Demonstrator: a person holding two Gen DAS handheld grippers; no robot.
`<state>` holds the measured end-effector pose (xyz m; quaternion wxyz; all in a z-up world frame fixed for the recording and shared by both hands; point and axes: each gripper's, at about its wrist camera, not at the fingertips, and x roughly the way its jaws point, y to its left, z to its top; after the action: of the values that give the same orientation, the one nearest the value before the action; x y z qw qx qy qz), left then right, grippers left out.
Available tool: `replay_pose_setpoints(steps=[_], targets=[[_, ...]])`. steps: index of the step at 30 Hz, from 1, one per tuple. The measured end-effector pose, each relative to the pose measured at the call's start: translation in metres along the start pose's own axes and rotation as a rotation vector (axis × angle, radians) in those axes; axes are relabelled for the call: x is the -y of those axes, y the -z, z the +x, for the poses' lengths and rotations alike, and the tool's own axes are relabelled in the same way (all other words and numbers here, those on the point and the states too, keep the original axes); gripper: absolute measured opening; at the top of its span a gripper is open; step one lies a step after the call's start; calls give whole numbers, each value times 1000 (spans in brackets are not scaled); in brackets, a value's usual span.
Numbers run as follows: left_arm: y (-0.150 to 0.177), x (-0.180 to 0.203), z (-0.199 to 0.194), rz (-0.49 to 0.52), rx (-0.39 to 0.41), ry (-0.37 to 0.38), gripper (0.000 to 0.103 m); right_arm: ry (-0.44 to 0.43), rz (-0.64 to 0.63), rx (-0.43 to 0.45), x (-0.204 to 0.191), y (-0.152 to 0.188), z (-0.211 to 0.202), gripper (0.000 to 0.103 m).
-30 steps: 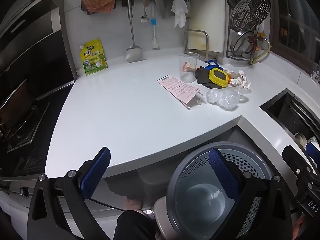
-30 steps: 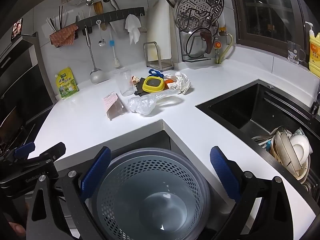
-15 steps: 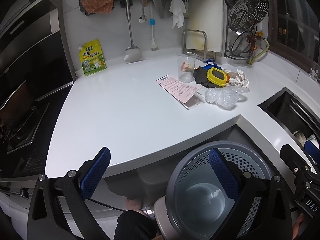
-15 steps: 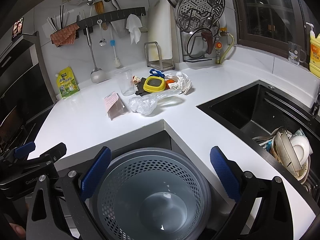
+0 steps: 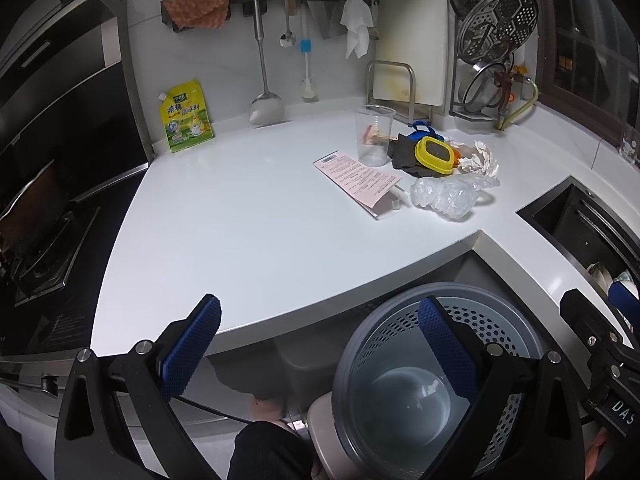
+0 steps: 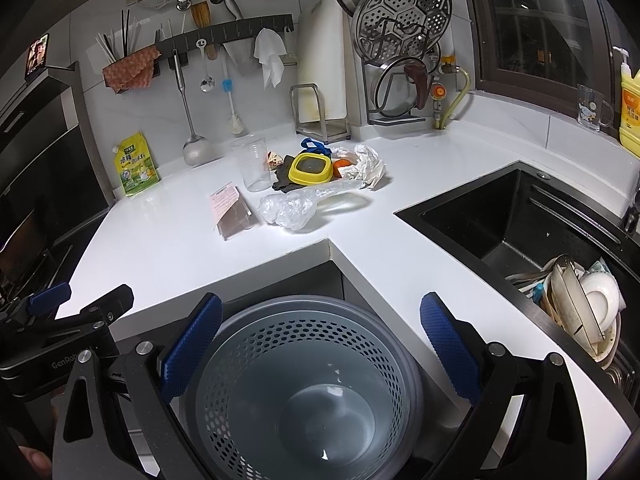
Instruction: Collect trash
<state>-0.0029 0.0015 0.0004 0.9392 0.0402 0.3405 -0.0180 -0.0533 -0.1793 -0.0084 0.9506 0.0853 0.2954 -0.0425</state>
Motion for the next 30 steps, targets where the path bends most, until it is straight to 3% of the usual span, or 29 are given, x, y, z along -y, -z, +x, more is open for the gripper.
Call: replay_pose_setpoints(steps=[30], targets=[[0,-3,4,3,-1,-3,97,0,4,-12,4,3,8,95]])
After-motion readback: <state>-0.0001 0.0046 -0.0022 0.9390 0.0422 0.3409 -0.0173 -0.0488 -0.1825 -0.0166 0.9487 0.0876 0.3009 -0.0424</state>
